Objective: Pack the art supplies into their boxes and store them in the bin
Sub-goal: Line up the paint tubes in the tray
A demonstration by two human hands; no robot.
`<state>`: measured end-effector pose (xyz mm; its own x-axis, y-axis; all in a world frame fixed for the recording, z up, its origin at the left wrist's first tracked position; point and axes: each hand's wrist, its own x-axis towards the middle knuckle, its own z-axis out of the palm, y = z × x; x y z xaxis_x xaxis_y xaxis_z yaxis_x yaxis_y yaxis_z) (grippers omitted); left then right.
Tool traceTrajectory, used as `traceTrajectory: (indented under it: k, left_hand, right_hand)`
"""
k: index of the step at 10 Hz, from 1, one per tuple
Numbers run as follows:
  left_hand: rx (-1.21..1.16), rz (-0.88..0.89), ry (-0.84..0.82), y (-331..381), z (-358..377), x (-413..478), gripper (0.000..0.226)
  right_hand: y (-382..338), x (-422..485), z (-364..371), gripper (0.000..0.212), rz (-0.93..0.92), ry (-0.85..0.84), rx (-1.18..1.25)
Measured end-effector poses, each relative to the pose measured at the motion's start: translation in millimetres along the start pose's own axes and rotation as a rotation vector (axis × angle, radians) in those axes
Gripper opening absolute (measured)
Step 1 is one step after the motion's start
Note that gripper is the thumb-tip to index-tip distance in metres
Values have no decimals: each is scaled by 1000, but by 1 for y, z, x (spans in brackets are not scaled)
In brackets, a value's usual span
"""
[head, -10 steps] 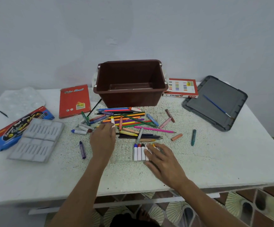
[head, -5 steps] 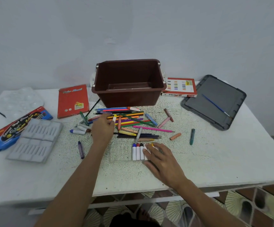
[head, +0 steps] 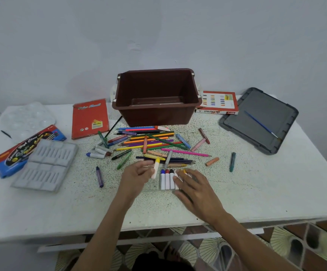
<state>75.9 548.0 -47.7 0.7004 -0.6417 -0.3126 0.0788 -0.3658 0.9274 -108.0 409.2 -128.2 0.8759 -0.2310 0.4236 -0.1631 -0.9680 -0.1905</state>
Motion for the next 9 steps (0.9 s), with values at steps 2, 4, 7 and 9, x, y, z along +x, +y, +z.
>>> traceTrajectory:
  k: [2,4,7,9]
  left_hand:
    - [312,115,-66,-6,6,-3,51]
    - [496,220,-82,-8,5,0,50]
    - [751,407,-120,-27,1,2,45]
    - [782,515,-61,-39,3,0,39]
  right_hand:
    - [-1,0,-1,41,-7,8,-1]
    - [0,0,-1,41,0,1,-4]
    - [-1,0,0,40,-5,8,-11]
    - [-2,0,-2,40,-12,15,-23]
